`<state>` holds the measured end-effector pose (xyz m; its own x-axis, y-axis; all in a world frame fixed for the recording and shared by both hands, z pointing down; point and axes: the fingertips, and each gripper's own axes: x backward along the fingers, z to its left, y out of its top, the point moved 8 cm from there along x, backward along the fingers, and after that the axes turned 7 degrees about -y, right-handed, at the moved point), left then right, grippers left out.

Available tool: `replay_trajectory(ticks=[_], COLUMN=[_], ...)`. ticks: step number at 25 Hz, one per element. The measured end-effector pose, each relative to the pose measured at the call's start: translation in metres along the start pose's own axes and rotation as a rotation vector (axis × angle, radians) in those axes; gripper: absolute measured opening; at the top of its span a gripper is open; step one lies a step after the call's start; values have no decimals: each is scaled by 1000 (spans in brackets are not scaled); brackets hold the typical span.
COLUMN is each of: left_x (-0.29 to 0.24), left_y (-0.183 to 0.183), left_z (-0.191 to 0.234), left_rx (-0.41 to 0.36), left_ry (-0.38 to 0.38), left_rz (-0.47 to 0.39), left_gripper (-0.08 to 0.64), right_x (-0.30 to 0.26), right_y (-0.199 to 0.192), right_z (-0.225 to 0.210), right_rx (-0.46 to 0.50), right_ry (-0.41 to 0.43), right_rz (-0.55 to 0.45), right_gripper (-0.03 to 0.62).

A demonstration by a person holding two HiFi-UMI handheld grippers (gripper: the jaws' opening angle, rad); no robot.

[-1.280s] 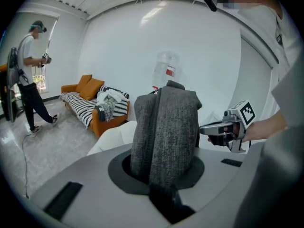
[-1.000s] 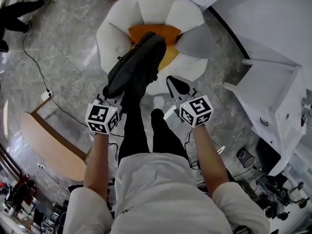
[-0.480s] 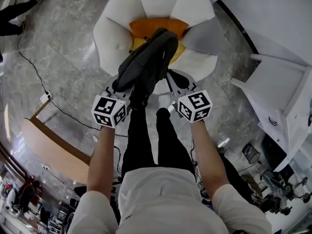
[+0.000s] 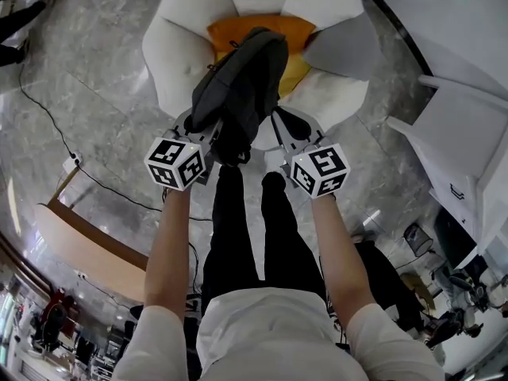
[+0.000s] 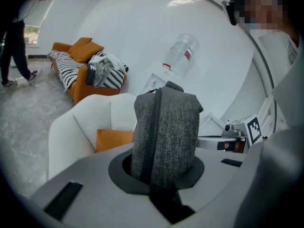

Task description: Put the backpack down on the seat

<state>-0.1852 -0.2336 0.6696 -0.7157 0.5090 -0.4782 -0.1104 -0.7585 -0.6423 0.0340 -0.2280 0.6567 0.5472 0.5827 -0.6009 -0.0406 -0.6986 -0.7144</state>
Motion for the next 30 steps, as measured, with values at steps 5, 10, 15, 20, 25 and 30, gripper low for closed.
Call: replay_trajectory(ticks=[5,10,15,20,25,30], left_x=[-15,-24,-38,-45,-40,-43], left_y=[-8,-12,-21,-28,-25,-27], left_z=[34,59,87,108,128,143], left_rx=[64,55,50,22,30,33], left_ry=[-41,-66,-68,-59,-60,-42], left_rz=[-14,5,34,78,80,78], left_gripper=[74,74,74,74,74,74], right_x=[-18,-37,-50,-56,-67,-67], right_y=[-8,-18,-30,-40,-46,-57], right_z=[5,11,5,2,9,11], right_rx=[-17,-31,-49,-69,-79,-108], right_ry=[-9,-16,-27,-32,-25,-31], right_rz=[0,3,5,6,19,18], right_gripper=[23,23,23,23,23,23])
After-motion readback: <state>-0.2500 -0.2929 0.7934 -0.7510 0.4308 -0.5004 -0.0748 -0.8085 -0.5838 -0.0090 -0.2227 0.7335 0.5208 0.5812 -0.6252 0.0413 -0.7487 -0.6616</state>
